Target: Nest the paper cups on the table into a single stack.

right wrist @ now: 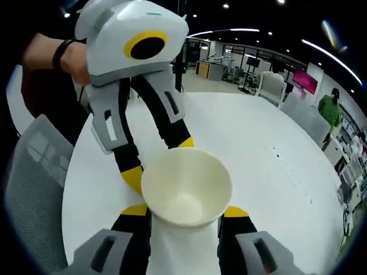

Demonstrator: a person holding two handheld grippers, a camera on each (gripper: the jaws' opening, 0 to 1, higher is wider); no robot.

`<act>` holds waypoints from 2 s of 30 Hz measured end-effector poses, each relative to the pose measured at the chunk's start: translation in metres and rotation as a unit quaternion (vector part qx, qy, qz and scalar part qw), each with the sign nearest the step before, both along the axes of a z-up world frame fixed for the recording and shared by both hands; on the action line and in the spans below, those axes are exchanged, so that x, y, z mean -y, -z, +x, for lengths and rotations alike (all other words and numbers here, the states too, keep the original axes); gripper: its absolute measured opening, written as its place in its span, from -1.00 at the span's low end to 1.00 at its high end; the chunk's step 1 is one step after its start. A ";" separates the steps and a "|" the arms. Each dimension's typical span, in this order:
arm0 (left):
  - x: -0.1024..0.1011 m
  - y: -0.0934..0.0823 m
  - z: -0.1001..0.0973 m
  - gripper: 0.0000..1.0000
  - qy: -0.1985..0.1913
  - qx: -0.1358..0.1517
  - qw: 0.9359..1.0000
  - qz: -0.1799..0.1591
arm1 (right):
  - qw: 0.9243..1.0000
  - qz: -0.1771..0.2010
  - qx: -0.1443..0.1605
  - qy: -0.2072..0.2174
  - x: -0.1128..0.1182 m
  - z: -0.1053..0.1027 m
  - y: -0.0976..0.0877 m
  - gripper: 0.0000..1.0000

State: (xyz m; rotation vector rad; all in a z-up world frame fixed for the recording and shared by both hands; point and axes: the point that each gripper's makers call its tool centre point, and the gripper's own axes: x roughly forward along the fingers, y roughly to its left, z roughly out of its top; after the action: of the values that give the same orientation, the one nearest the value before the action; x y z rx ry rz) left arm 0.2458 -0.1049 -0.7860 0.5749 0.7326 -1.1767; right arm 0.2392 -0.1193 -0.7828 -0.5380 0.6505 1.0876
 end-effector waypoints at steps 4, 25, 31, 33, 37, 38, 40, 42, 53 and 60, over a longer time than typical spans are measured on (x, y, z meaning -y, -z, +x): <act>-0.014 -0.006 0.008 -0.41 -0.010 0.006 1.000 0.006 | 1.000 0.005 0.003 -0.012 -0.015 0.013 -0.004 -0.11; -0.063 0.003 0.019 -0.44 -0.045 -0.010 0.999 0.022 | 0.999 -0.008 -0.008 -0.044 -0.059 0.021 0.008 -0.09; -0.061 0.005 0.020 -0.35 -0.062 -0.011 0.998 0.010 | 0.999 -0.016 -0.010 -0.027 -0.053 0.022 0.012 0.17; -0.063 0.006 0.017 -0.24 -0.067 -0.018 0.998 0.010 | 1.000 -0.010 -0.012 -0.019 -0.052 0.018 0.010 0.21; -0.069 0.001 0.017 -0.05 -0.102 -0.022 0.995 -0.013 | 1.000 0.006 -0.014 0.005 -0.046 0.019 0.007 0.31; -0.069 -0.001 0.017 -0.02 -0.111 -0.026 0.993 -0.021 | 1.000 0.012 -0.012 0.011 -0.047 0.023 0.007 0.35; -0.074 -0.002 0.016 0.05 -0.124 -0.025 0.992 -0.027 | 0.999 0.020 -0.017 0.029 -0.040 0.021 0.007 0.38; -0.074 -0.005 0.007 0.11 -0.134 -0.021 0.990 -0.031 | 0.999 0.026 -0.020 0.041 -0.034 0.019 0.006 0.40; -0.094 -0.020 -0.014 0.27 -0.203 -0.018 0.975 -0.088 | 0.992 0.075 -0.031 0.096 -0.015 0.007 -0.002 0.50; -0.105 -0.036 -0.027 0.33 -0.232 -0.006 0.965 -0.125 | 0.985 0.108 -0.025 0.134 0.003 -0.006 -0.016 0.51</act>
State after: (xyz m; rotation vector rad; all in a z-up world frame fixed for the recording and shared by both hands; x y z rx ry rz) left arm 0.2192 0.0006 -0.7500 0.1674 0.6695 -0.8171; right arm 0.2336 -0.1220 -0.7665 -0.2271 0.6200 0.9049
